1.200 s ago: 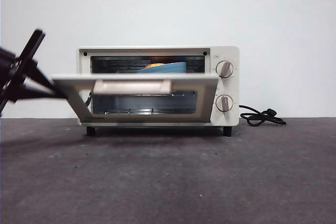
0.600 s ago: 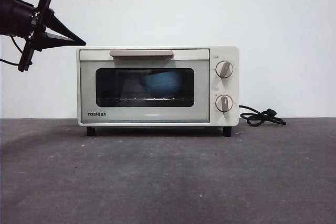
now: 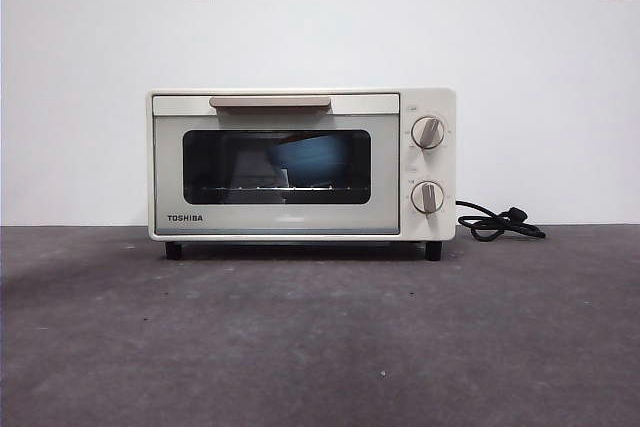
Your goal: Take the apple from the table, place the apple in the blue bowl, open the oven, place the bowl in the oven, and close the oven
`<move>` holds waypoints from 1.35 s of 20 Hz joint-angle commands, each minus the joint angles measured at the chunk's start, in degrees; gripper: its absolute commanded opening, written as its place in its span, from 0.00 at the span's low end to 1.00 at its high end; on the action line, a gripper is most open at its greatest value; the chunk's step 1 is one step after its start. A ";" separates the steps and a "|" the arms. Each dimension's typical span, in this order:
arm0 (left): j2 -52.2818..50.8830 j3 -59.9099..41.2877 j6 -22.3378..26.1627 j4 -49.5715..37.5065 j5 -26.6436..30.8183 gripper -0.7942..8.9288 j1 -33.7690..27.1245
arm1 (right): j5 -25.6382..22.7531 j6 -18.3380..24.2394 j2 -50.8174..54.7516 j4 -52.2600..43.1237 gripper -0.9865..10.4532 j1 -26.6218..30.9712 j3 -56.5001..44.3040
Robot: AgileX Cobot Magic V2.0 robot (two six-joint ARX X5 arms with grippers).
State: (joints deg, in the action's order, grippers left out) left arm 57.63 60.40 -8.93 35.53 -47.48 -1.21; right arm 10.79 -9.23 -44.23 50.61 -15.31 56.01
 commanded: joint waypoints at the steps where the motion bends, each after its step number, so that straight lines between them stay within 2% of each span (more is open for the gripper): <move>1: -6.56 -0.20 11.45 9.99 6.40 0.08 0.20 | 0.11 -0.24 0.09 0.59 0.09 0.00 -0.70; 5: -16.31 -0.20 13.40 21.11 17.31 0.08 0.17 | 0.11 0.20 -0.02 0.37 0.09 0.00 -0.70; 8: -19.39 -0.20 13.40 24.90 17.79 0.08 0.17 | -0.52 0.28 -0.48 0.37 0.09 0.00 -0.70; 17: -17.18 -0.22 13.57 24.44 18.27 0.08 1.11 | -1.38 0.28 -1.75 0.44 0.09 0.00 -0.70; 19: -19.23 -0.46 18.14 21.07 25.73 0.08 1.75 | -1.38 0.28 -1.84 0.31 0.09 0.00 -0.70; 22: -22.64 -3.96 19.28 12.22 33.14 0.08 2.60 | -1.40 0.26 -2.14 0.35 0.09 0.02 -0.70; 24: -25.51 -10.29 19.63 2.82 36.65 0.08 3.04 | -1.38 0.26 -2.12 0.35 0.09 0.00 -0.70; 27: -31.21 -25.05 20.04 -15.85 43.01 0.08 4.26 | -1.40 0.28 -2.12 0.37 0.09 0.00 -0.70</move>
State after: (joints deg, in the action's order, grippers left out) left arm 26.79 37.06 10.22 21.98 -4.93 2.90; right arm 9.43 -9.19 -46.33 51.33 -15.31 56.01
